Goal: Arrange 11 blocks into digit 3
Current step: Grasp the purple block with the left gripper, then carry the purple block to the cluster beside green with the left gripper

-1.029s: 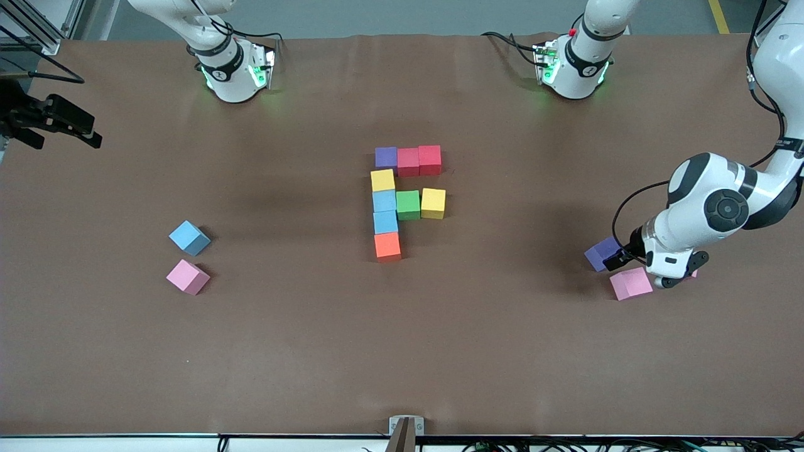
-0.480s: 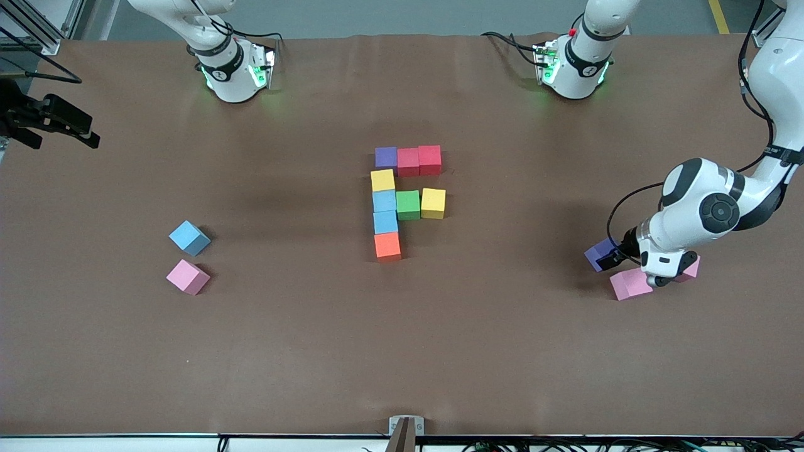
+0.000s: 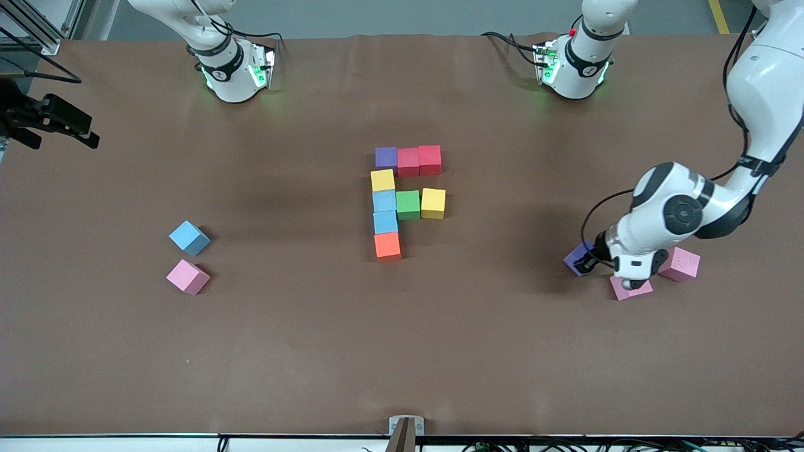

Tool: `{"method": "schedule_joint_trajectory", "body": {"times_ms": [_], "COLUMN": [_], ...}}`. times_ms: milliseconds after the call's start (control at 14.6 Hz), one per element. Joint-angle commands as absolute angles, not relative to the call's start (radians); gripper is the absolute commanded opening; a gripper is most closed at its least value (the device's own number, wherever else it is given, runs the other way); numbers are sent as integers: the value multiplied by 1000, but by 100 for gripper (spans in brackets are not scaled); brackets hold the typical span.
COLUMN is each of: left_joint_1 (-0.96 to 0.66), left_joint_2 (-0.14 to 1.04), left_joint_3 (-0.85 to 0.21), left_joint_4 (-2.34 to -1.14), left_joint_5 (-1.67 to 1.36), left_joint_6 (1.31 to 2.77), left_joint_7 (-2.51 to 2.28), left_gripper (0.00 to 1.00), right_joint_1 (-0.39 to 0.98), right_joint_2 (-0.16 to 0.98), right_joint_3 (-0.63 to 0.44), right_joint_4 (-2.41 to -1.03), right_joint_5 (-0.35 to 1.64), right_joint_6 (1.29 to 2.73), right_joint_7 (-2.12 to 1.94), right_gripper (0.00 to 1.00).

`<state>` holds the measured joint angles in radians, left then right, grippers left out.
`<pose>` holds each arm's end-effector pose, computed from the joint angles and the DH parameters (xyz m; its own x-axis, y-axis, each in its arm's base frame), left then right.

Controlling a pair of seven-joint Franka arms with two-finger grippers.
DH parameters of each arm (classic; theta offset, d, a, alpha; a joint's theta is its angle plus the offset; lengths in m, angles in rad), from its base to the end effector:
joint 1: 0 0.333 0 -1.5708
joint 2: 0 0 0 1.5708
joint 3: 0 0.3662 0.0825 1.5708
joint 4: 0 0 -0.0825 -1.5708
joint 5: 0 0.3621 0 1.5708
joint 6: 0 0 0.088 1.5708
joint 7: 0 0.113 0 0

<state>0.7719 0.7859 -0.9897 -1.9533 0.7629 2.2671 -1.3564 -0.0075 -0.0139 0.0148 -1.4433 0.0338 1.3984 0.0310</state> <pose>0.6116 -0.0547 0.2650 0.7369 0.6725 -0.0685 0.6755 -0.7365 0.0355 0.5087 0.0081 0.7174 0.9993 -0.0179 -0.0319 -0.0189 -0.9993 -0.0323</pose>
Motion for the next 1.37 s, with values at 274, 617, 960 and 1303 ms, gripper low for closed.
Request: {"method": "schedule_joint_trajectory", "body": {"times_ms": [274,617,960,1303], "left_joint_1": [378,16,-175,-228], "left_joint_2": [781,798,857,877], "left_joint_3": [-862,-637,-537,-537], "left_joint_4": [-1718,-1566,-1442,-1440], "left_joint_5": [585,433,353,353], "left_joint_6": [2226,2226,2235,2243], "left_joint_7": [-1736,-2005,-2316,-2407], "left_gripper": [26,26,27,27], "right_joint_1": [-15,-17,-17,-17], "right_joint_2": [-12,-14,-14,-12], "right_joint_3": [20,18,20,20], "right_joint_4": [-1430,-1428,-1428,-1428], "right_joint_5": [21,21,21,21], "right_joint_6": [1399,1399,1408,1408], "right_joint_7": [23,23,25,25], "right_gripper": [100,100,100,100]}}
